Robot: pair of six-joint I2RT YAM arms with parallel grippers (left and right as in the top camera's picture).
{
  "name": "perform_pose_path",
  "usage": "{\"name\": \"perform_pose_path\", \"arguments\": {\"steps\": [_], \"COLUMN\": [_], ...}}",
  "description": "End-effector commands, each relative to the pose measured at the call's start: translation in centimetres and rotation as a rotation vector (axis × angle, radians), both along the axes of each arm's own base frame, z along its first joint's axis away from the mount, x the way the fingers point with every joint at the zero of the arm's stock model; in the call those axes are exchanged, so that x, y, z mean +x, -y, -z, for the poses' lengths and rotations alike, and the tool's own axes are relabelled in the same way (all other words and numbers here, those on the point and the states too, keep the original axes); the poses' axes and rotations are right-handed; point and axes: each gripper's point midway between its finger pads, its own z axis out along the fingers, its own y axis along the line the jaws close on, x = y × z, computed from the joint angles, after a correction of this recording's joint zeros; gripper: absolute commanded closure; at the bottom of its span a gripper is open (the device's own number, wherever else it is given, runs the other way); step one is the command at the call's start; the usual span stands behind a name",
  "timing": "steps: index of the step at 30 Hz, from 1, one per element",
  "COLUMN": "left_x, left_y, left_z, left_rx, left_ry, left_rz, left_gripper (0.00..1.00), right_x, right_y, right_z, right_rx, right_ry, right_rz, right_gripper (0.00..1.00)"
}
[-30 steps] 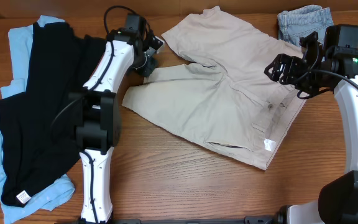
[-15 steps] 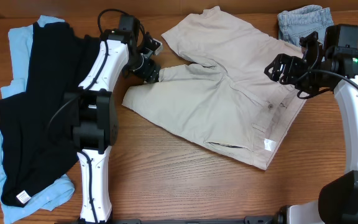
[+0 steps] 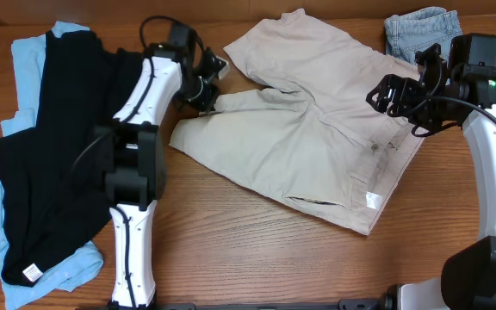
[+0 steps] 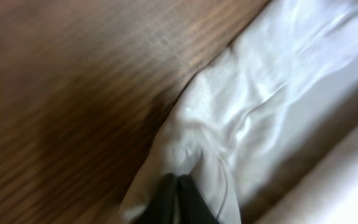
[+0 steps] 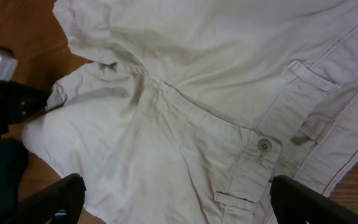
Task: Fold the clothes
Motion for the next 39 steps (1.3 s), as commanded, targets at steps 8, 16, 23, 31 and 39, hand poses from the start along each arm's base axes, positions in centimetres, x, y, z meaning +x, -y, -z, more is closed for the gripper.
{"name": "perform_pose_path", "arguments": {"steps": [8,16,23,31,39], "left_x": [3.2,4.4,2.7,3.4,5.0], "left_y": [-4.5,-14.0,-19.9,-19.0,-11.8], "left_z": [1.8,1.5,-1.9,-12.6,-24.1], "left_rx": [0.128,0.26,0.312,0.223,-0.073], "left_ry": [0.047,0.062,-0.011,0.081,0.353], "left_rz": [-0.23,-0.504,-0.611,-0.608,-0.412], "left_gripper": [0.96,0.96,0.96,0.38,0.3], "right_x": [0.5,0.2,0.4,0.4,-1.7], "right_y": [-0.1,-1.4,-3.2,-4.3,-4.2], "right_z": [-1.2,0.4,1.9,0.4,-4.8], "right_rx": [-0.004,-0.001,-0.001,0.02,0.007], "right_ry": [0.038,0.021,0.027,0.038,0.138], "right_rz": [-0.005,-0.035,-0.082,-0.065,-0.064], "right_gripper": [0.04,0.04,0.05,0.07,0.07]}}
